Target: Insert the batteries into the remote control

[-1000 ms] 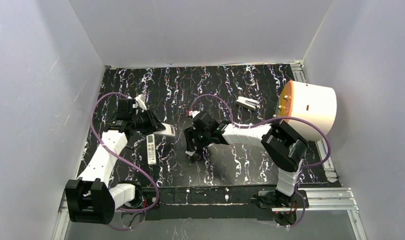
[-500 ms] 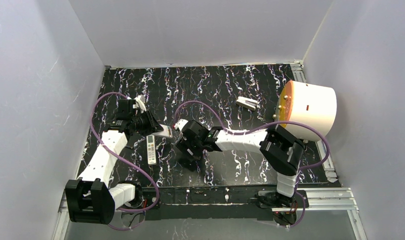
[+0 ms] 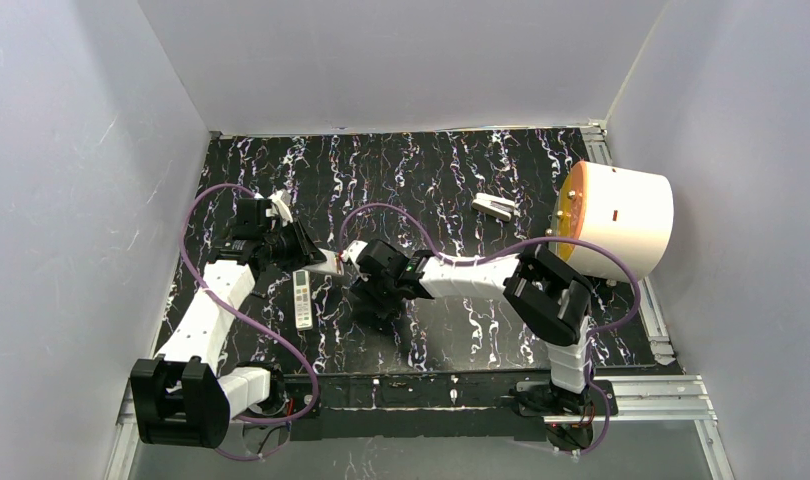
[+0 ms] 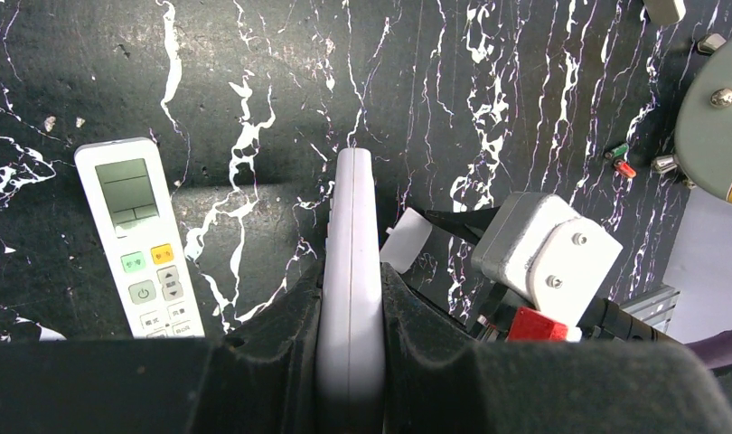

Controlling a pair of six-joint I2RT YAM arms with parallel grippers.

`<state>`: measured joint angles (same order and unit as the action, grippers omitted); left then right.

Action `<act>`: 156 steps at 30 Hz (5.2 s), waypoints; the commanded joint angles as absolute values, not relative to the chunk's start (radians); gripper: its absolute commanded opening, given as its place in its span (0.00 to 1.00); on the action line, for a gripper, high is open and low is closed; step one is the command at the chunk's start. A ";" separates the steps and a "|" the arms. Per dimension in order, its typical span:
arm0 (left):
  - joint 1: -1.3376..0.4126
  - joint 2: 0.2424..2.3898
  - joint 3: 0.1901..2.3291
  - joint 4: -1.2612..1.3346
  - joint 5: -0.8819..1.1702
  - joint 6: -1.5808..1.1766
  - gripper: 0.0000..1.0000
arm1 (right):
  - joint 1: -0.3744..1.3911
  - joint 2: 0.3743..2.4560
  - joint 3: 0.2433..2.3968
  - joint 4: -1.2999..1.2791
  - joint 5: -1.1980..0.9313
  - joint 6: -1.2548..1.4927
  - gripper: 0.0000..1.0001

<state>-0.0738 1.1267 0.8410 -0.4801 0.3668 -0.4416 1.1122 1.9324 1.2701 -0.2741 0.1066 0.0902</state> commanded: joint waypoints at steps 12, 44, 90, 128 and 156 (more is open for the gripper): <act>-0.069 1.128 0.864 -0.492 0.390 -0.426 0.00 | 1.119 1.978 1.328 -0.408 0.083 0.044 0.63; -0.160 1.448 0.957 -0.553 0.854 -0.295 0.00 | 1.115 1.541 1.013 -0.111 0.090 0.056 0.43; -0.258 1.478 0.955 -0.601 0.996 -0.186 0.00 | 1.129 1.429 0.927 -0.107 0.008 -0.094 0.42; -0.276 1.466 0.960 -0.602 1.021 -0.186 0.00 | 1.129 1.460 0.922 -0.084 -0.033 -0.100 0.42; -0.321 1.416 0.960 -0.569 1.156 -0.195 0.00 | 1.129 1.455 0.938 -0.051 0.032 -0.073 0.47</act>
<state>-0.2951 1.4822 0.9508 -0.5503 0.9581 -0.1738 1.1263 1.4548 0.9180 -0.1158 0.0200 -0.0784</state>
